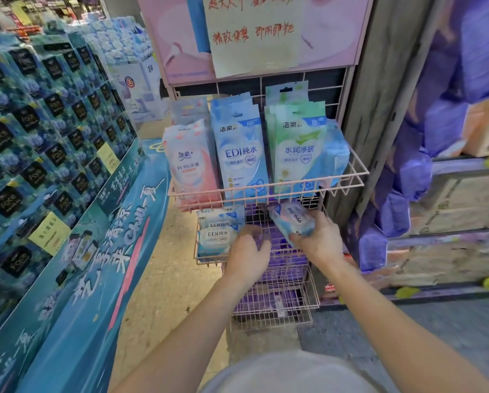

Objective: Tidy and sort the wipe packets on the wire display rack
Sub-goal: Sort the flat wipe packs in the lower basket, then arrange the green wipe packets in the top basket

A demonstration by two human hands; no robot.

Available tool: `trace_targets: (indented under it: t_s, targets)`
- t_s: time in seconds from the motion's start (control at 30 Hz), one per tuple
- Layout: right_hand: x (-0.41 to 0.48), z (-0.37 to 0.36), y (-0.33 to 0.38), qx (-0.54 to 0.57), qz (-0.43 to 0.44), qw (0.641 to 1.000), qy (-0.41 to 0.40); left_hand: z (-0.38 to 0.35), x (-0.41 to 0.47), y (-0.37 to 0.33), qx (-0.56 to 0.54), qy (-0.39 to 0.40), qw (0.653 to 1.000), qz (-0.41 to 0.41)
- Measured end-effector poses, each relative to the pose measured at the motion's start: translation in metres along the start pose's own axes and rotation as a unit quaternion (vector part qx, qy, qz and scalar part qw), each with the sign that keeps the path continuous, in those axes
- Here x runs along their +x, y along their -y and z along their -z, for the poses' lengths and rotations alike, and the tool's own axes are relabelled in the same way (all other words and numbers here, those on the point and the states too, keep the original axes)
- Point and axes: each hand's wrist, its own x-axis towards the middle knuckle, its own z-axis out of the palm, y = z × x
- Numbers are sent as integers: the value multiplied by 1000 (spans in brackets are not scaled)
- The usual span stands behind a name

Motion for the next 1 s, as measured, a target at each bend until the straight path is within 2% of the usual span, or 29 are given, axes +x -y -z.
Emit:
trace_targets:
  t_s: [0.1, 0.2, 0.37, 0.47, 0.5, 0.6, 0.63, 0.73, 0.77, 0.87, 1.0]
  targets:
    - [-13, 3, 6, 96, -42, 994, -17, -11, 5, -18, -59, 58, 997, 4]
    - [-15, 5, 8, 127, -46, 991, 10, -23, 13, -32, -82, 110, 991, 1]
    - [-13, 19, -9, 144, -25, 982, 121, -25, 33, -32, -144, 57, 987, 41]
    - [-5, 25, -14, 149, -27, 973, 174, -21, 41, -28, -173, 57, 982, 51]
    - [-3, 27, -14, 147, -28, 975, 165, -20, 43, -26, -183, 65, 980, 48]
    - [8, 30, -13, 153, -35, 985, 72, -15, 49, -24, -249, 93, 963, 43]
    - [13, 32, -13, 163, -33, 983, 79, -13, 49, -26, -269, 104, 957, 44]
    - [29, 37, -17, 239, -57, 943, 225, -9, 55, -26, -275, 141, 950, 36]
    - [34, 40, -19, 261, -72, 929, 251, -8, 57, -24, -267, 142, 952, 40]
    - [41, 44, -25, 275, -86, 927, 240, -11, 64, -15, -260, 118, 957, 58]
    - [44, 36, -28, 185, -64, 964, 178, -18, 68, -11, -200, 104, 974, 28]
